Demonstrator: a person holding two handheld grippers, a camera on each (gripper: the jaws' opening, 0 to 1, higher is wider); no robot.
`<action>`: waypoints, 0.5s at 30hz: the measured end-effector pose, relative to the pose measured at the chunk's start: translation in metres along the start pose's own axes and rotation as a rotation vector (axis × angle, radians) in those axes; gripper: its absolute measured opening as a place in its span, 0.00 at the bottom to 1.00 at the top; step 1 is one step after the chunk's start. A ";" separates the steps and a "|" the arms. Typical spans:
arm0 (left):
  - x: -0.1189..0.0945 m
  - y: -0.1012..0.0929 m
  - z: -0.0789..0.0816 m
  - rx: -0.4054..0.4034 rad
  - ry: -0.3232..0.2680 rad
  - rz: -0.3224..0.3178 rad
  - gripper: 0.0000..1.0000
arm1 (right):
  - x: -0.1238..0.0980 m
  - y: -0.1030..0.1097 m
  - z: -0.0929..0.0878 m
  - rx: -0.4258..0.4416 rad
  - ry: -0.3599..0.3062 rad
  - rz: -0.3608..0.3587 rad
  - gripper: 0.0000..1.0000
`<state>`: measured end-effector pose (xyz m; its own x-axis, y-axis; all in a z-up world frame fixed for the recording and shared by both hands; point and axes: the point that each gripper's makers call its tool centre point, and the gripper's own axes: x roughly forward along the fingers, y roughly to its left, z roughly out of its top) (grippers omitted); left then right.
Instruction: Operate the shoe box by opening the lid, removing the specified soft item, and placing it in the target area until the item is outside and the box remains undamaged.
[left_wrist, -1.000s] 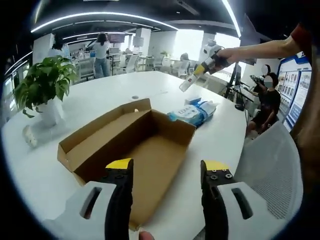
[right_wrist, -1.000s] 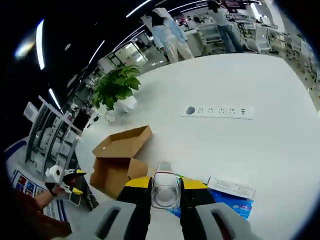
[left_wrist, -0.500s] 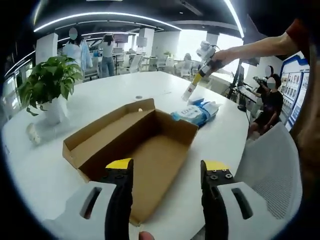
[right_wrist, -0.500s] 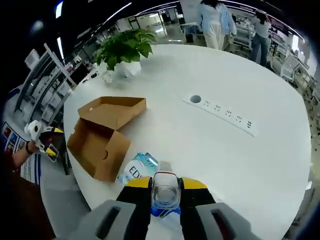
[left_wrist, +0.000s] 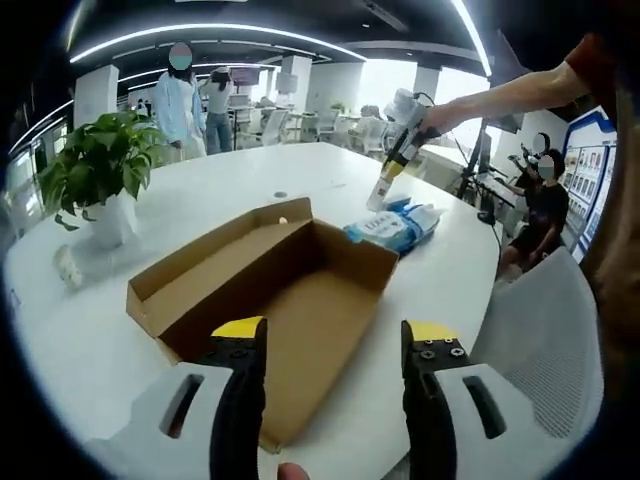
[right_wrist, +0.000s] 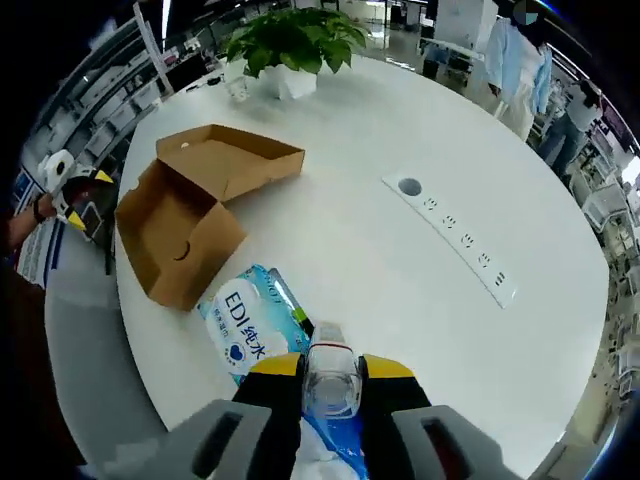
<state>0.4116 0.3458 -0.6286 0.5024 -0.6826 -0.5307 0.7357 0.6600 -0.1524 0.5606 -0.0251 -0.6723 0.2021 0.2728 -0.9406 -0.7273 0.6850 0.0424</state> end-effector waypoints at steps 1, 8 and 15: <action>0.000 -0.001 0.000 0.000 0.001 -0.001 0.54 | 0.001 -0.001 -0.001 -0.012 0.008 -0.002 0.17; 0.002 0.001 0.002 -0.006 0.002 0.000 0.54 | 0.011 -0.003 -0.004 -0.108 0.057 -0.013 0.17; 0.002 0.002 0.002 -0.010 0.006 0.003 0.54 | 0.024 -0.004 -0.009 -0.209 0.106 -0.009 0.17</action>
<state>0.4147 0.3452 -0.6287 0.5018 -0.6789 -0.5360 0.7299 0.6649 -0.1589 0.5624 -0.0270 -0.6977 0.1472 0.1871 -0.9712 -0.8479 0.5294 -0.0265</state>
